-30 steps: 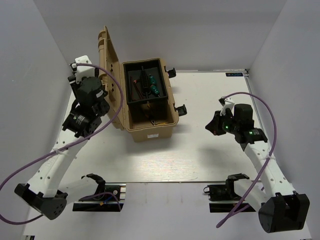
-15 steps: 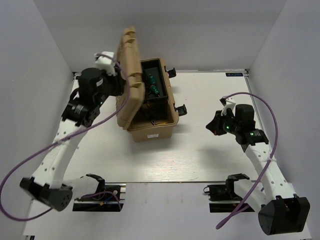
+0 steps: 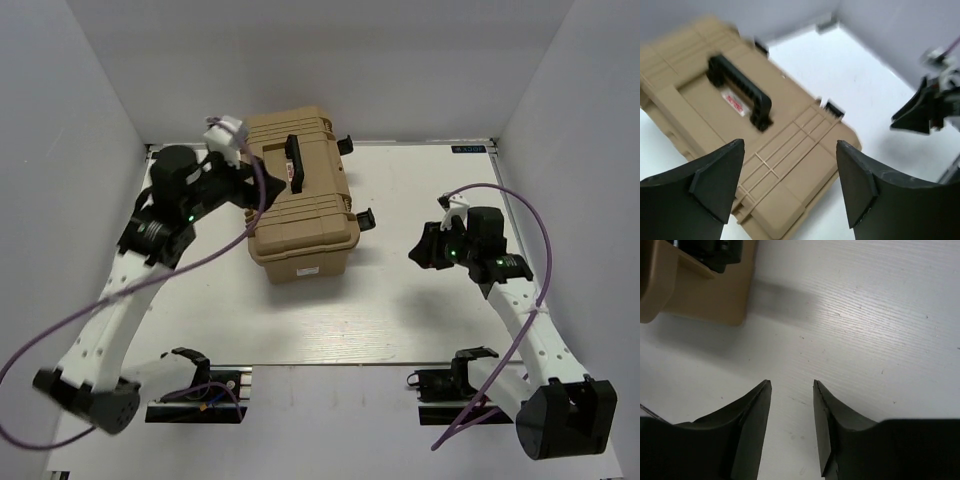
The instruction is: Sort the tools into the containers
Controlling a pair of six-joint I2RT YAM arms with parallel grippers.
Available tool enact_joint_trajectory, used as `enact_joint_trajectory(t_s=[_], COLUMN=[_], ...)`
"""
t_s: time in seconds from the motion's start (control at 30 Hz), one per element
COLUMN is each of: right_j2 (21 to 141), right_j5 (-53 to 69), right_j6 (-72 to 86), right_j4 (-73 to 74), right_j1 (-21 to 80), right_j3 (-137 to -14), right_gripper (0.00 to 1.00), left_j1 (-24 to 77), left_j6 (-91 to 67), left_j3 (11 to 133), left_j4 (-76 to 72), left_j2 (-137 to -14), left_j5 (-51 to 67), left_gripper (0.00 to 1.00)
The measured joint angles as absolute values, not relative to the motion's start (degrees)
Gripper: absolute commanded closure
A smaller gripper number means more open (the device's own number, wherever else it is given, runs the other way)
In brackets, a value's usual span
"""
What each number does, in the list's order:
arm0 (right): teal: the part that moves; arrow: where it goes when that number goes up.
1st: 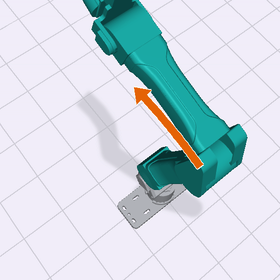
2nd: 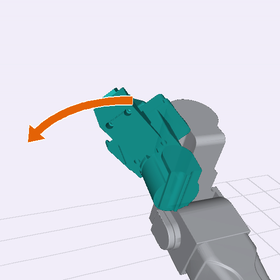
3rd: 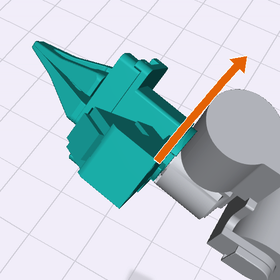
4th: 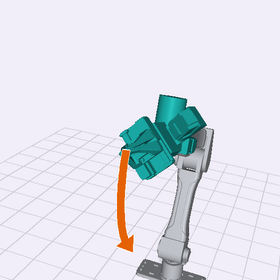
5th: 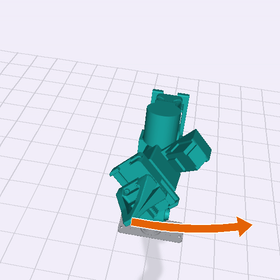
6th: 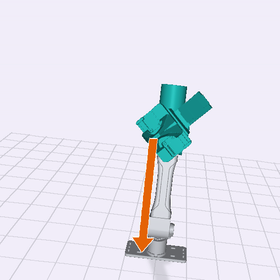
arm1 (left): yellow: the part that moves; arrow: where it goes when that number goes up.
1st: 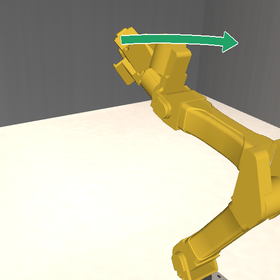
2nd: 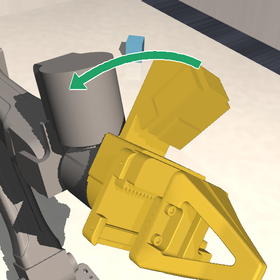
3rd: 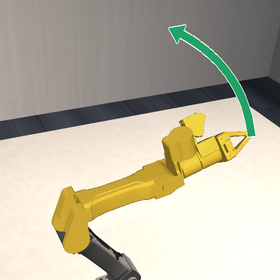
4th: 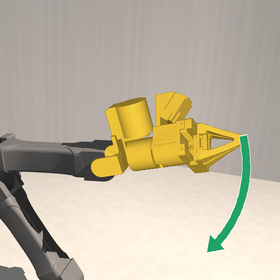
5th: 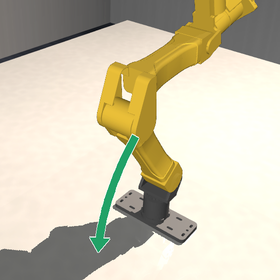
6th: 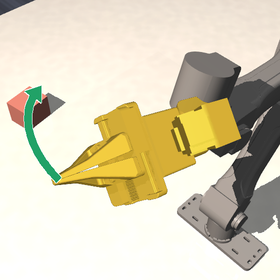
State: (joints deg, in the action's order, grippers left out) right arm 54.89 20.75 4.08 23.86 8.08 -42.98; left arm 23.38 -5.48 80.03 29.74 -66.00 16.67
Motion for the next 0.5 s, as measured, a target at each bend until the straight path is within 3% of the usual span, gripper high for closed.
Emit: enact_joint_trajectory(t_s=[0.07, 0.23, 0.4, 0.5], right_j2=[56.5, 65.5, 80.5, 86.8], right_j5=[20.5, 23.1, 22.8, 23.1], right_j6=[3.9, 3.5, 4.9, 8.4], right_j4=[23.9, 23.7, 21.3, 18.7], right_j1=[8.1, 9.3, 14.1, 16.8], right_j3=[-43.1, -47.3, -55.7, -57.1], right_gripper=[0.54, 0.84, 0.97, 1.0], left_j1=[23.5, 23.8, 23.8, 23.8], left_j6=[-5.6, -6.1, -7.2, -8.0], left_j3=[78.2, 66.0, 58.7, 57.8], left_j4=[27.3, 23.7, 26.1, 27.5], left_j2=[-60.0, -44.9, -38.1, -35.5], left_j5=[15.6, 12.3, 9.9, 9.3], left_gripper=[0.12, 0.12, 0.12, 0.11])
